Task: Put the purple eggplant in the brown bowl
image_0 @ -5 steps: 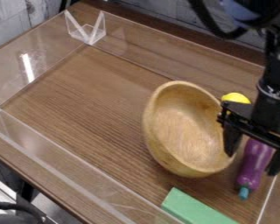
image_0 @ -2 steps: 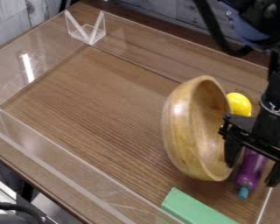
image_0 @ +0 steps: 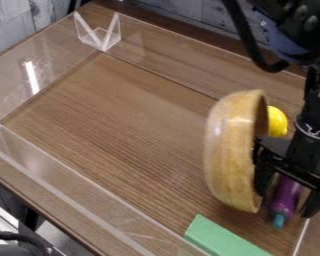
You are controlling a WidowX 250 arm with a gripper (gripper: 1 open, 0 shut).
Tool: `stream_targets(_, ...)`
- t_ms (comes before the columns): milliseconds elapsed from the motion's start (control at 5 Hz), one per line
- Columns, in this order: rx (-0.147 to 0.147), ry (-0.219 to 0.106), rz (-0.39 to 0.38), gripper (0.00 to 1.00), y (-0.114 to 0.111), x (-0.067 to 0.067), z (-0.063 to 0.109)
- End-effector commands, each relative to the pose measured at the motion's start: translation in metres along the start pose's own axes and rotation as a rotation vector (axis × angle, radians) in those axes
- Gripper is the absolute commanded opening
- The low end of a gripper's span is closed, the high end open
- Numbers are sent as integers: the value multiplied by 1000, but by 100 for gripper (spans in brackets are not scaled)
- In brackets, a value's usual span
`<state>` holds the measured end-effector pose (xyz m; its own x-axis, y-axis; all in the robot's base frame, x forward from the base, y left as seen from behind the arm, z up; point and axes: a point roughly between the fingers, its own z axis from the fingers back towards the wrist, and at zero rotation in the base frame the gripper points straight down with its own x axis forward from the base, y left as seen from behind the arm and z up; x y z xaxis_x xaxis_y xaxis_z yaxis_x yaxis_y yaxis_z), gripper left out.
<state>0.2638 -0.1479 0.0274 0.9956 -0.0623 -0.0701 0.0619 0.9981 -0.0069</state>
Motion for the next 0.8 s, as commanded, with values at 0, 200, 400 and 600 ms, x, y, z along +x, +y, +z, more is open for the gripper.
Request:
stream_targets(0,-7,-30,-3,100,-1,6,6)
stream_targets(200,-7,-28,2,0,0,6,6)
stream_targets(400,-9,-27,7,0,1,6,5)
stream_targets(600,-11,-25,12,0,2,6,4)
